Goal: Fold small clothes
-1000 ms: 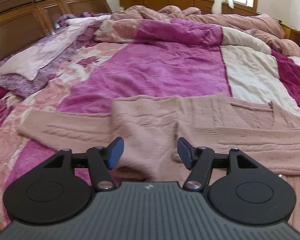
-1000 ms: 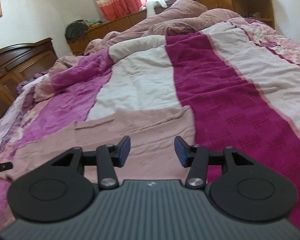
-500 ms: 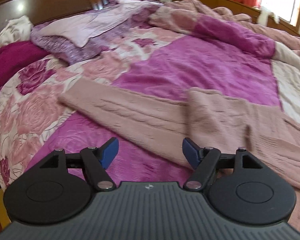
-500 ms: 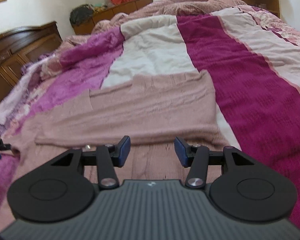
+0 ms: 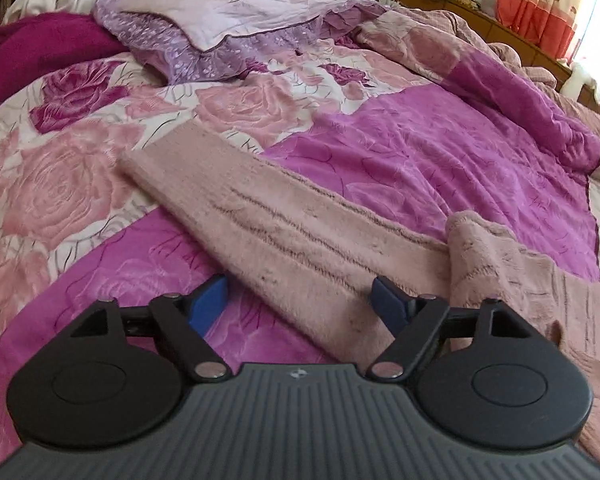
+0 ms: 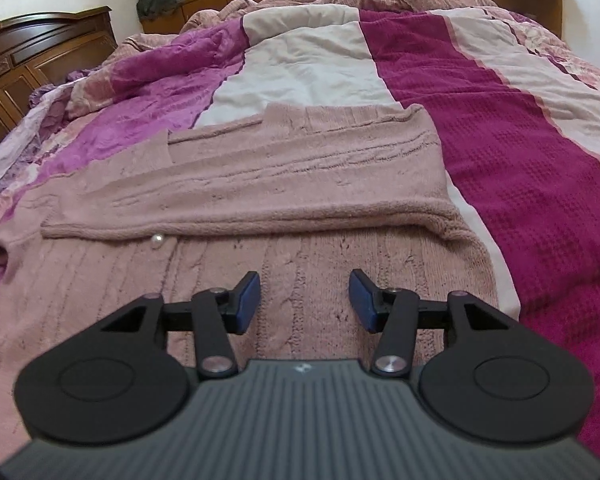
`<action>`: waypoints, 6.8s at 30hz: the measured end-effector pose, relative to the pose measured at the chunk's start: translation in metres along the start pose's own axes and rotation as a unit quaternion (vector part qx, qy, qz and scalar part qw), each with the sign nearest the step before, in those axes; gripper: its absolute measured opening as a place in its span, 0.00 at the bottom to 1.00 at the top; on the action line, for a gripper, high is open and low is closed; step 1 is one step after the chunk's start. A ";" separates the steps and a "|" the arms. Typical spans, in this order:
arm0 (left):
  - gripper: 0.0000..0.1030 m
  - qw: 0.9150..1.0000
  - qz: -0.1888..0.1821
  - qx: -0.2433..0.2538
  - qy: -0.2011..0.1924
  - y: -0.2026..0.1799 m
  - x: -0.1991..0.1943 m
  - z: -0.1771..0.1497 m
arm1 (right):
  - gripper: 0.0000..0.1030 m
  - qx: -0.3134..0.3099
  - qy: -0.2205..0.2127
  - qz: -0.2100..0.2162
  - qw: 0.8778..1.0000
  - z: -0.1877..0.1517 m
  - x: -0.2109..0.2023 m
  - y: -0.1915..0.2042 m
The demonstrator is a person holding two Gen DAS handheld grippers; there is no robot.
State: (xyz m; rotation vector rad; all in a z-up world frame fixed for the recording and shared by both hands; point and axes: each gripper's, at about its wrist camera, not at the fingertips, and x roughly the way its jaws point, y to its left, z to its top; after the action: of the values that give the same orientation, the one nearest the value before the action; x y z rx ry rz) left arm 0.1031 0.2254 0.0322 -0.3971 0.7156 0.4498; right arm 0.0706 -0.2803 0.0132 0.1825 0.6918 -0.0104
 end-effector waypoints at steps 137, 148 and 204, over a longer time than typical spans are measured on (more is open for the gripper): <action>0.61 0.928 -0.204 0.308 0.046 -0.219 -0.148 -0.162 | 0.58 0.153 -0.031 0.071 0.985 -0.028 -0.012 -0.050; 0.62 0.945 -0.140 0.292 0.034 -0.169 -0.134 -0.148 | 0.57 0.131 -0.030 0.054 0.989 -0.026 -0.012 -0.042; 0.62 0.978 -0.085 0.190 0.018 -0.135 -0.084 -0.119 | 0.12 -0.049 -0.206 0.055 0.976 0.171 -0.015 0.024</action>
State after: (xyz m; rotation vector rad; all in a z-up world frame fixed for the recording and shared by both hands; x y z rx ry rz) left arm 0.0534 0.0331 0.0350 -0.1034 0.7765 0.1375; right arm 0.1689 -0.2865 0.1553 0.1180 0.2672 0.0897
